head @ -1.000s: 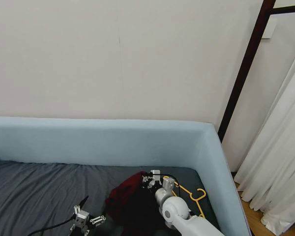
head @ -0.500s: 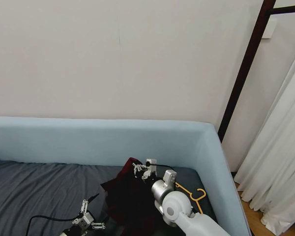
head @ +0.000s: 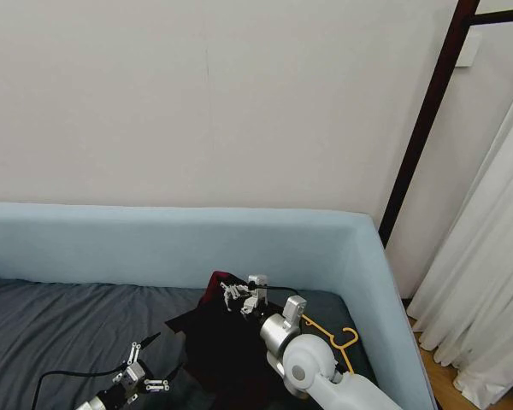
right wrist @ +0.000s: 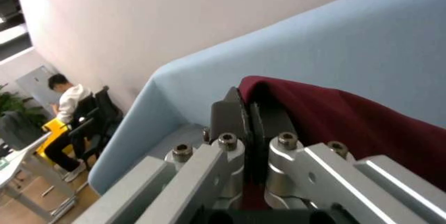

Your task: Pick up the clothes from the sofa and hang them on the clothes hanger.

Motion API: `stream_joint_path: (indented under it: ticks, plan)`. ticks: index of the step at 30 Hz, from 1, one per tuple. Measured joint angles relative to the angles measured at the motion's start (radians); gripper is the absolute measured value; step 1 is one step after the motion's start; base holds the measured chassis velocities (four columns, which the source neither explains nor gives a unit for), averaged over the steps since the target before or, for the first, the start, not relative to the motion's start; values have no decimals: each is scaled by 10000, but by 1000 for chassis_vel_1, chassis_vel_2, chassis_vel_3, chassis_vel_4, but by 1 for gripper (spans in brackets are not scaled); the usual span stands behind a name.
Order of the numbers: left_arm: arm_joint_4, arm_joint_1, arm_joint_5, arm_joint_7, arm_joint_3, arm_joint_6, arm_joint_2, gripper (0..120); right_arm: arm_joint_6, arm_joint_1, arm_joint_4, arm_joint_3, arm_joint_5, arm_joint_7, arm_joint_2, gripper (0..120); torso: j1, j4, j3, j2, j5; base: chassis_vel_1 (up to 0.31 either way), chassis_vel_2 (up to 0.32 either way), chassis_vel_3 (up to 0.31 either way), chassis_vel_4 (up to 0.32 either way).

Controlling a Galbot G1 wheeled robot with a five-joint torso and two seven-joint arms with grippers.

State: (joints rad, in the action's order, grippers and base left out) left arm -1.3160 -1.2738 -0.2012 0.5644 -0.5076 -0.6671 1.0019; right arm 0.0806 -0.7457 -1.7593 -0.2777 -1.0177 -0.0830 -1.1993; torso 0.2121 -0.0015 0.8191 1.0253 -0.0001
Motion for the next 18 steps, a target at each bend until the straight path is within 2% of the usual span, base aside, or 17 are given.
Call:
stream_joint_path:
  ticks: [11,15,18]
  plan:
    - [274,564,472,-11,58,-198,357,91,-5,56,-97,-294,-19,548,32,0,0,2,0,0,0,0,0,0,0]
    - [421,678,556,-11,76,-250,490,82,-6,99,-173,-357,-52,595,11,0,0,-1,0,0,0,0,0,0,0]
    - [607,776,624,-50,52,-360,563,70,-5,139,-255,-406,-88,609,-12,0,0,1,0,0,1,0,0,0,0]
